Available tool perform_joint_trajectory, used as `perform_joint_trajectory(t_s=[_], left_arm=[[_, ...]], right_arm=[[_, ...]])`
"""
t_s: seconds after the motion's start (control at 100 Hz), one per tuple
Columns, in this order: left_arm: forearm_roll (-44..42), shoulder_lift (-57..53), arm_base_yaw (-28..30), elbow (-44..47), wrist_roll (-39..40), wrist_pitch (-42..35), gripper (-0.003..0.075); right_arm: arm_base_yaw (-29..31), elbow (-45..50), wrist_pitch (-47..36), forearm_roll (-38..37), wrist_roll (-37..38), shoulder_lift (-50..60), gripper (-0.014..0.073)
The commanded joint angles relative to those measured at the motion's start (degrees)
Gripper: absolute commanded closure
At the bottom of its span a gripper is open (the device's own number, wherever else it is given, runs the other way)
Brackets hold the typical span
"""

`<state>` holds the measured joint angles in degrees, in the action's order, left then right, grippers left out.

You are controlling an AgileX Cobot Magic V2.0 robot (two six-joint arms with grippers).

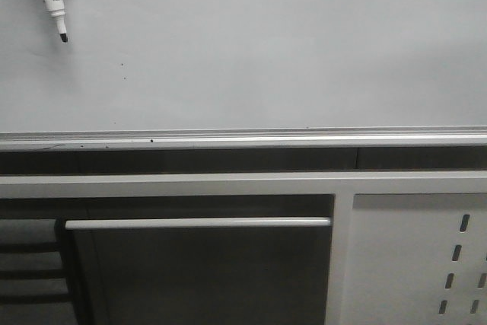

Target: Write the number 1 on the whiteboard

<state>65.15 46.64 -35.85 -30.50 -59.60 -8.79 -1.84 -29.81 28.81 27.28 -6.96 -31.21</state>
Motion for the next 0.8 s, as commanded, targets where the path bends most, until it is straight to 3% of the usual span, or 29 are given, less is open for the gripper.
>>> perform_joint_trajectory(t_s=[0.0, 0.11, 0.22, 0.28, 0.51, 0.79], left_arm=[[1.9, 1.9, -0.5, -2.9, 0.1, -2.5, 0.0715], [2.5, 5.5, -0.5, -4.8, 0.1, -0.1, 0.0604], [3.7, 9.3, -0.5, -7.5, 0.1, 0.3, 0.0423], [5.0, 9.7, -0.5, -8.4, 0.1, -0.2, 0.0377], [5.7, 9.3, -0.5, -8.5, 0.1, -6.9, 0.0373], [3.8, 10.6, -0.5, -8.7, 0.1, -8.8, 0.0373]], right_arm=[[0.3, -2.1, -4.1, 0.9, -0.7, -0.5, 0.0232], [0.3, -2.1, -4.1, 0.9, -0.7, -0.5, 0.0232], [0.3, -2.1, -4.1, 0.9, -0.7, -0.5, 0.0232], [0.3, -2.1, -4.1, 0.9, -0.7, -0.5, 0.0232], [0.3, -2.1, -3.9, 0.9, -0.7, -0.5, 0.0232], [0.3, -2.1, -5.4, 0.9, -0.7, -0.5, 0.0232]])
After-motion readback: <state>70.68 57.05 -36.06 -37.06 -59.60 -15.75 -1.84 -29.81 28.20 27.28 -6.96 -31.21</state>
